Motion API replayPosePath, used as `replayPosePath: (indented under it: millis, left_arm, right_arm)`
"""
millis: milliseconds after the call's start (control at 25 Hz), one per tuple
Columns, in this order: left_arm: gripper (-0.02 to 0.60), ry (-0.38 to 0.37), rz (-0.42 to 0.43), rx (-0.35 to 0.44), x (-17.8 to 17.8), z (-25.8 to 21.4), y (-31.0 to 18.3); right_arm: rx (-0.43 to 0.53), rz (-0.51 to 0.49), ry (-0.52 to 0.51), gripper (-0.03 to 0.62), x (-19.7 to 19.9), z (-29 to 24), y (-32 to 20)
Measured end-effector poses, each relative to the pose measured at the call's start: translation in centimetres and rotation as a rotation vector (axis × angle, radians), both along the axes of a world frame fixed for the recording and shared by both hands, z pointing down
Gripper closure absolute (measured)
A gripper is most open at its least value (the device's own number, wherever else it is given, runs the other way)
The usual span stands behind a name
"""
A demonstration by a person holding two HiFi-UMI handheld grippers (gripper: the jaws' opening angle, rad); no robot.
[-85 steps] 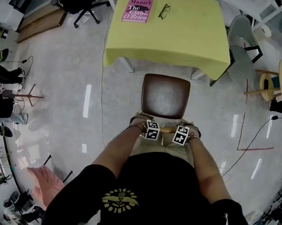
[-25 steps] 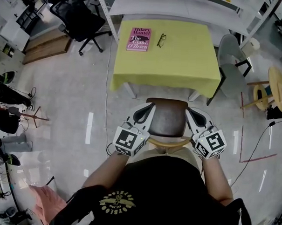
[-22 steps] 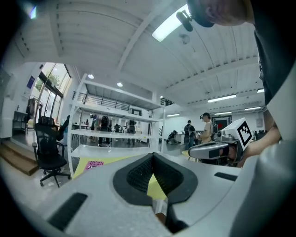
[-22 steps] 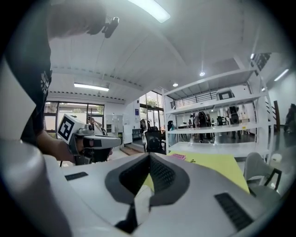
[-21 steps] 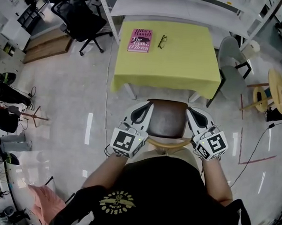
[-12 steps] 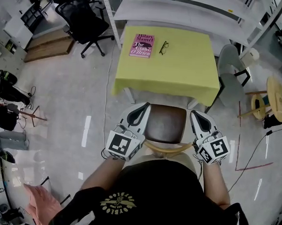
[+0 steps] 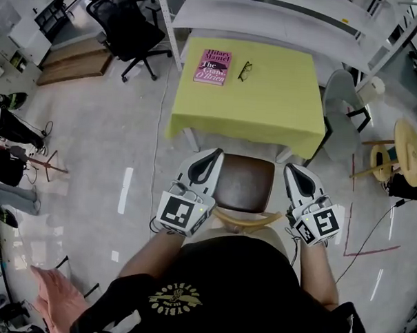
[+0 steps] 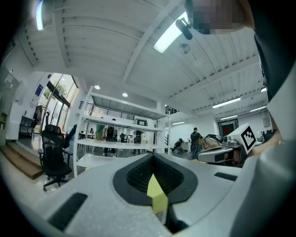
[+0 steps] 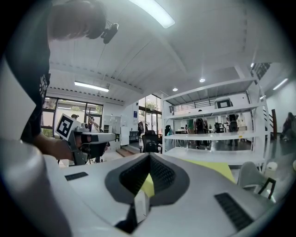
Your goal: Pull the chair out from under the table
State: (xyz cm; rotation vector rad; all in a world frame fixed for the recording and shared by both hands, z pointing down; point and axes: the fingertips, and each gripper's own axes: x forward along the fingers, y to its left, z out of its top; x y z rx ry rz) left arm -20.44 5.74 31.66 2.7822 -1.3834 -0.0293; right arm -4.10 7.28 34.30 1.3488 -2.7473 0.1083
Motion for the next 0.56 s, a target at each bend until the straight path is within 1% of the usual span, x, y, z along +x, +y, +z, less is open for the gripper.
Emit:
replayPosePath:
  millis: [240, 400, 560]
  left_arm:
    - [0.573, -0.014, 0.006, -0.002, 0.2, 0.0, 0.7]
    - [0.572, -0.001, 0.005, -0.019, 0.2, 0.2, 1.1]
    - [0.574, -0.013, 0.017, -0.007, 0.6, 0.0, 1.5]
  right_arm:
    - [0.005, -0.017, -0.011, 0.585, -0.2, -0.4, 0.3]
    - [0.017, -0.038, 0.006, 0.584, -0.8, -0.9, 0.7]
    - [0.008, -0.046, 0.015, 0.584, -0.8, -0.8, 1.0]
